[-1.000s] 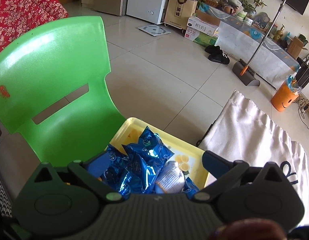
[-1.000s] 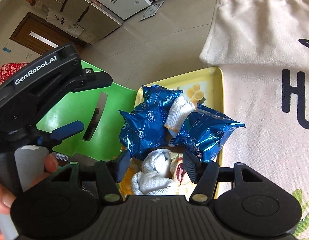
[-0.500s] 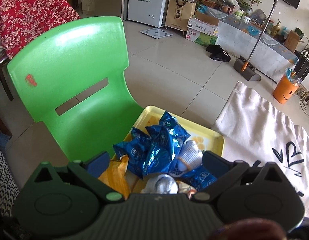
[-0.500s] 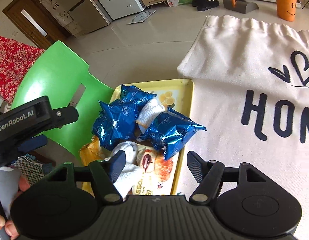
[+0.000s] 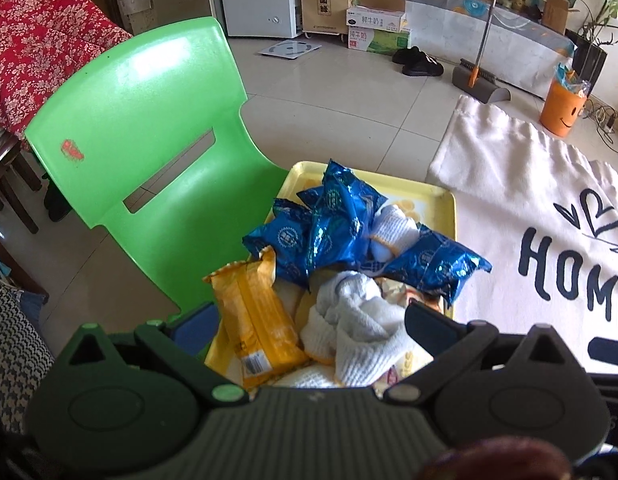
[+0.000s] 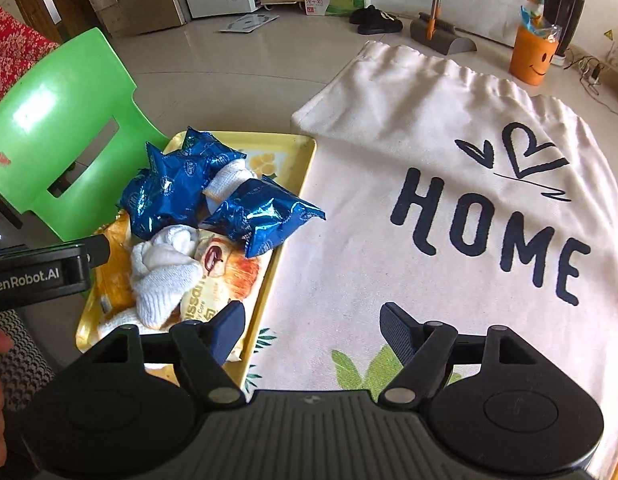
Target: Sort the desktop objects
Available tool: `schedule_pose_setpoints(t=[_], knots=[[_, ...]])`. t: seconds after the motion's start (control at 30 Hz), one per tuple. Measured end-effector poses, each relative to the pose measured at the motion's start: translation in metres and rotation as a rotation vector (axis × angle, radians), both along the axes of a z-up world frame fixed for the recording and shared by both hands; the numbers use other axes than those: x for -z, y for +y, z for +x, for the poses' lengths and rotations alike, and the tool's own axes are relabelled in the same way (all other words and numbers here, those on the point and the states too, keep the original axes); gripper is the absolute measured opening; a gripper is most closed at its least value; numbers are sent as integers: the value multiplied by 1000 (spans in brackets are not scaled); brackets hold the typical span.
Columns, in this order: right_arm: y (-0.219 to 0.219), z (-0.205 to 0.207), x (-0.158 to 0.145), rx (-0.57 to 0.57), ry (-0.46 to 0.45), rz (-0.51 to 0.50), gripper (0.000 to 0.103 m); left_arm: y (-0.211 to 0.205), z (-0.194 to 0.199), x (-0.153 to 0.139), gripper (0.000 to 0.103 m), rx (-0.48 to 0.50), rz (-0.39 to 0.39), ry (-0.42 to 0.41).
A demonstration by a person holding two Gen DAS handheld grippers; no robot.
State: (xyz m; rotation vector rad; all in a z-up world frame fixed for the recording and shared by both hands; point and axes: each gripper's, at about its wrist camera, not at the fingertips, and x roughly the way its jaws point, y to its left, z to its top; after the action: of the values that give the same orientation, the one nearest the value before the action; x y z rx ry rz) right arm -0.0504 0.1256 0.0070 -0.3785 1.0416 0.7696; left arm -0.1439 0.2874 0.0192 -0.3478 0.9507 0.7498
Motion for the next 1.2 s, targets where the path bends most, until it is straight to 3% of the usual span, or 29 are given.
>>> schedule_pose_setpoints(t=[0.27, 0.47, 1.2], knots=[[-7, -8, -2, -65, -87, -75, 81, -21, -10, 8, 102, 32, -6, 31], [-2, 0, 1, -64, -90, -67, 81, -25, -8, 15, 102, 34, -52, 34], [32, 15, 14, -97, -93, -66, 81, -20, -1, 25, 102, -65, -84, 41]])
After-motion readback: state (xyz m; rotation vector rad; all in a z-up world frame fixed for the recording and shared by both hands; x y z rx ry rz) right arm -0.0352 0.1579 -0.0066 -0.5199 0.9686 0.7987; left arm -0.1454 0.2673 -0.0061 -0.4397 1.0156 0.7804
